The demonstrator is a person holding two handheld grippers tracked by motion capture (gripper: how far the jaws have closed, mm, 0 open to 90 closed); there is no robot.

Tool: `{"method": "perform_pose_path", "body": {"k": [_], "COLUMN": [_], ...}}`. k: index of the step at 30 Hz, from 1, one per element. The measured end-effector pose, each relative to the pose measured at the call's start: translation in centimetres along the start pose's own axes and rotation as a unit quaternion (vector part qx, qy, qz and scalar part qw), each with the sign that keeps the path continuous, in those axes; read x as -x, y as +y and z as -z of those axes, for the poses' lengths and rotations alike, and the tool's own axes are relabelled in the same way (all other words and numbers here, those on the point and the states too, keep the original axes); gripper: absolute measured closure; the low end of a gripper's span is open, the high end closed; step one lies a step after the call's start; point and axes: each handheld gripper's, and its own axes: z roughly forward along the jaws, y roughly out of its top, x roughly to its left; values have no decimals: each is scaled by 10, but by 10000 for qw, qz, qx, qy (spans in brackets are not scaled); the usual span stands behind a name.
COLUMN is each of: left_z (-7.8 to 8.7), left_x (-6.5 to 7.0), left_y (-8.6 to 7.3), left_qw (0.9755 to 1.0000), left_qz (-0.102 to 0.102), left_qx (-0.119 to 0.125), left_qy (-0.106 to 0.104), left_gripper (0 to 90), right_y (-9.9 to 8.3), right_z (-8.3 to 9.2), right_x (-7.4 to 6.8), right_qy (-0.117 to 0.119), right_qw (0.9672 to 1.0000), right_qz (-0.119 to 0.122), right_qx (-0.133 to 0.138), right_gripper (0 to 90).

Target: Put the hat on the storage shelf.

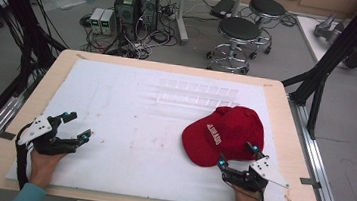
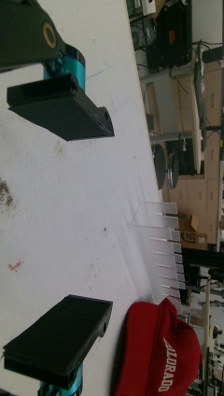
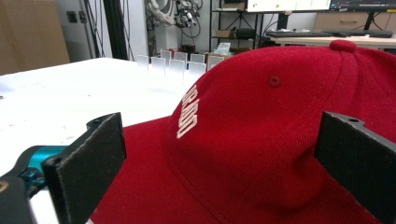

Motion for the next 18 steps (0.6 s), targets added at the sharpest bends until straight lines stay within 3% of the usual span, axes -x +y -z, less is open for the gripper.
{"method": "perform_pose_path", "body": {"k": [14,18], "left_z": [0,0], "left_x": [0,0], "left_y": [0,0], "left_qw": [10000,10000], "left_qz": [33,10], "left_qx": [-18,-33], "left_qy": [27,23], "left_gripper": [146,146], "right_y": [0,1], "right_z": [0,-2], "right_x": [0,-1], "right_qy": [64,101], "right_qw": [10000,9998], "right_qz": [38,151], "right_qx": [27,-62], "right_gripper": [10,10]}}
